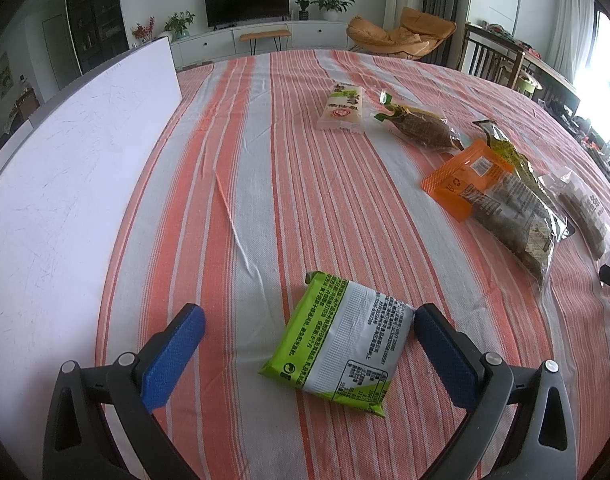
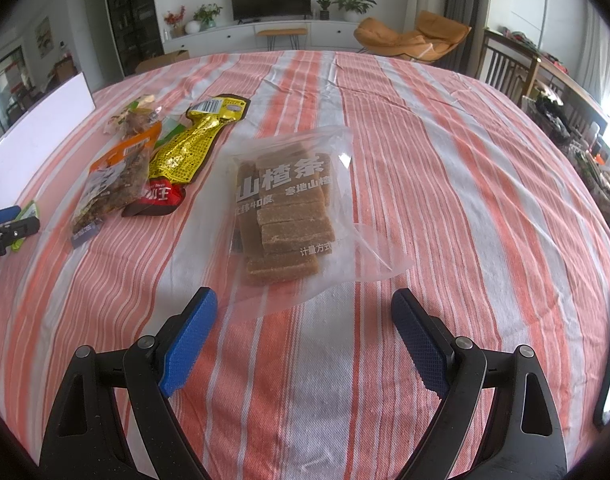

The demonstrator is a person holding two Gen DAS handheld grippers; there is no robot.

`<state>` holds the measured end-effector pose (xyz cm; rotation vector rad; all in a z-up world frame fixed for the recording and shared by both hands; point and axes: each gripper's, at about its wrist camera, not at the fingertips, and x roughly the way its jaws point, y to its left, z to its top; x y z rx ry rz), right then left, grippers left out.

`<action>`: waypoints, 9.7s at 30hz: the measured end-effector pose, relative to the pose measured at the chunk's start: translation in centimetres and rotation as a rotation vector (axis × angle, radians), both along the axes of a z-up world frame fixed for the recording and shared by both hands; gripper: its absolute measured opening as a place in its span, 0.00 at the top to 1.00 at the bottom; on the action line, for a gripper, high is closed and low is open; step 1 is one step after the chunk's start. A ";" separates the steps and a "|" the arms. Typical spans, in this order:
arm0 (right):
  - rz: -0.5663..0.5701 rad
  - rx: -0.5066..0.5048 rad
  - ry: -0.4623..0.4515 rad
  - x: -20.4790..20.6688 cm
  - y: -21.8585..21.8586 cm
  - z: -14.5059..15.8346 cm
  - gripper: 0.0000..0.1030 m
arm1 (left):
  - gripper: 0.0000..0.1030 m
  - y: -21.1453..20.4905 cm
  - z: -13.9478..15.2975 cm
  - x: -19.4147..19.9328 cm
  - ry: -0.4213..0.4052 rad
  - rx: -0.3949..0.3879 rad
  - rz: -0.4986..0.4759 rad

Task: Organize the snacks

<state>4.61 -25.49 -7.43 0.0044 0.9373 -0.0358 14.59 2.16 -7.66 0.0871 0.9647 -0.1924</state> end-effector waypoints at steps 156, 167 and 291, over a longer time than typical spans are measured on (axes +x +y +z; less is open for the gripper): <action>-0.133 -0.010 0.005 2.4 0.1 -0.2 0.11 | 0.00 -2.8 -0.1 -1.8 -0.012 -0.003 0.020; -0.132 -0.008 0.005 2.4 0.2 -0.2 0.11 | 0.00 -8.0 5.0 0.7 0.091 -0.221 0.023; 0.029 -0.054 -0.066 4.8 9.9 0.1 0.26 | 0.02 3.8 10.2 -8.2 -0.059 -0.339 0.128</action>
